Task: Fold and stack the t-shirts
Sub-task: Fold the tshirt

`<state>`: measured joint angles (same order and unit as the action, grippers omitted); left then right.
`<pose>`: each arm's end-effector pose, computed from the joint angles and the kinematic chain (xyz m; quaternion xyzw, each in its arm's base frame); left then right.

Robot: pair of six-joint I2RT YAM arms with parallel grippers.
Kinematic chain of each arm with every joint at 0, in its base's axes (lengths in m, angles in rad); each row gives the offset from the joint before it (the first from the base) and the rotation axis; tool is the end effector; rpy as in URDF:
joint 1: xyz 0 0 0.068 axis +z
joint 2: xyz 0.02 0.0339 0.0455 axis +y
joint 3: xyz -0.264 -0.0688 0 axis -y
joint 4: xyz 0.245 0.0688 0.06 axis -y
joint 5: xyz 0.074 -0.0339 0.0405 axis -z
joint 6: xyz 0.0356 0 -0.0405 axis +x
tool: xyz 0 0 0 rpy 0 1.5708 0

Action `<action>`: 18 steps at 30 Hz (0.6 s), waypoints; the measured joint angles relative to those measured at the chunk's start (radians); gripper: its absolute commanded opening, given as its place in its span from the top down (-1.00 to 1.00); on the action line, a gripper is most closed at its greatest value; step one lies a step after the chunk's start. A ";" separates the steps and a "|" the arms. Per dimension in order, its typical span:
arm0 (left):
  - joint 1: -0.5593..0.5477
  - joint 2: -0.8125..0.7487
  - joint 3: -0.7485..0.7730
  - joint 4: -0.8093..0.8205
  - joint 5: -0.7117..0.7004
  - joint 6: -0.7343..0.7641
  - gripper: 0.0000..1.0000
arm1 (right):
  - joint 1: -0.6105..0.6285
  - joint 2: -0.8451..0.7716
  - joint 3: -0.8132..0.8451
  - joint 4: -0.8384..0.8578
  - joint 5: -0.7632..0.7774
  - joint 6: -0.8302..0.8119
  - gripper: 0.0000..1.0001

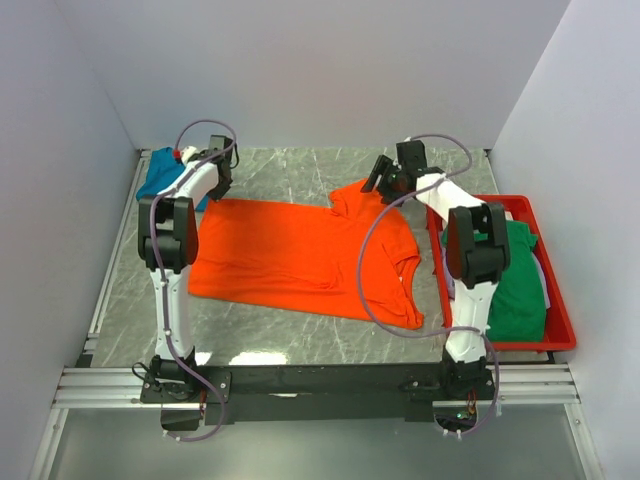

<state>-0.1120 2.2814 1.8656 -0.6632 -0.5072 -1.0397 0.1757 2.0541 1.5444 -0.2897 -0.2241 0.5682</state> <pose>0.4891 -0.0376 0.1769 -0.4747 0.8124 0.0758 0.3302 0.4531 0.0885 0.2022 0.1383 0.9113 0.2324 0.3106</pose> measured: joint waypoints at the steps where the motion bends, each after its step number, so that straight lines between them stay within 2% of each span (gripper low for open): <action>1: 0.000 -0.003 -0.004 0.006 0.005 0.006 0.99 | 0.000 0.028 0.035 -0.014 0.008 -0.002 -0.52; 6: 0.000 -0.031 -0.014 0.032 0.025 0.029 0.99 | -0.002 0.150 0.174 -0.050 0.069 -0.004 -0.47; 16: 0.016 -0.081 -0.061 0.073 0.050 0.060 0.99 | -0.002 0.268 0.343 -0.066 0.135 0.027 -0.11; 18: 0.025 -0.083 -0.066 0.077 0.059 0.060 0.99 | -0.002 0.295 0.385 -0.066 0.134 0.037 -0.11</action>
<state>-0.0868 2.1983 1.7992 -0.5858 -0.4484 -0.9794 0.1734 2.3493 1.9293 -0.3561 -0.0906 0.6048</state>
